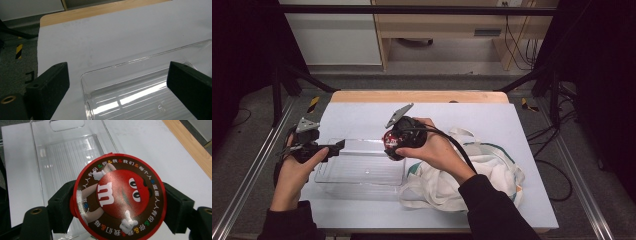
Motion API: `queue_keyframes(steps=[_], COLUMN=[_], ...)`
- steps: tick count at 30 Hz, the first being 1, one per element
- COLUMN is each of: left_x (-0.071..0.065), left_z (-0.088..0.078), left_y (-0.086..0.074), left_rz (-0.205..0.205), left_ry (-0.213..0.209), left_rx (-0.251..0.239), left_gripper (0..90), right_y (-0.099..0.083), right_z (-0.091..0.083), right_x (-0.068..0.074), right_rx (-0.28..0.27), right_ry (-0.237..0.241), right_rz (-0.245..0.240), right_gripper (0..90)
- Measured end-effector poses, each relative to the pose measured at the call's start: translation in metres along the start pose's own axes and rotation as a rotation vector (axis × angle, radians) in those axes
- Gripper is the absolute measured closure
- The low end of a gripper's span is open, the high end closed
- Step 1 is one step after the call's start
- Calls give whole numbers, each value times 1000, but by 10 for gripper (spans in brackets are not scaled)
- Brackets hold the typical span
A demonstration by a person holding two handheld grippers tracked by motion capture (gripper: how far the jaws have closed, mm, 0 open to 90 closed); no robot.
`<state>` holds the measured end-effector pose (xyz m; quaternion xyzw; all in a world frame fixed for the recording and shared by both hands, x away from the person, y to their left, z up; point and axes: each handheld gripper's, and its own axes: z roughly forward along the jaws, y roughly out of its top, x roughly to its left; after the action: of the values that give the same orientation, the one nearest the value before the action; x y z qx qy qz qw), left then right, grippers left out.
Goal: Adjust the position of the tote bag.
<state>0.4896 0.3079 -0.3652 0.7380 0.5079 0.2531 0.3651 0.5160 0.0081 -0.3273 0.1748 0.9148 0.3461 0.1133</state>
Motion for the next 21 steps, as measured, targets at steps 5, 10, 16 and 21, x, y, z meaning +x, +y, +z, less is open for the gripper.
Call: queue_keyframes(steps=[5, 10, 16, 21], left_x=[1, -1, -2, -3], left_z=[2, 3, 4, 4], left_y=[-1, 0, 0, 0], left_rz=[3, 10, 16, 22], left_ry=[11, 6, 3, 1], left_rx=[10, 11, 11, 14], left_gripper=[45, 45, 45, 45], right_y=[2, 2, -2, -4], right_z=[-5, 1, 19, 30], right_x=[-1, 0, 6, 8], right_rx=[-14, -13, 17, 25], right_ry=[3, 13, 22, 37], right_rz=[3, 5, -7, -9], right_gripper=[244, 244, 244, 244])
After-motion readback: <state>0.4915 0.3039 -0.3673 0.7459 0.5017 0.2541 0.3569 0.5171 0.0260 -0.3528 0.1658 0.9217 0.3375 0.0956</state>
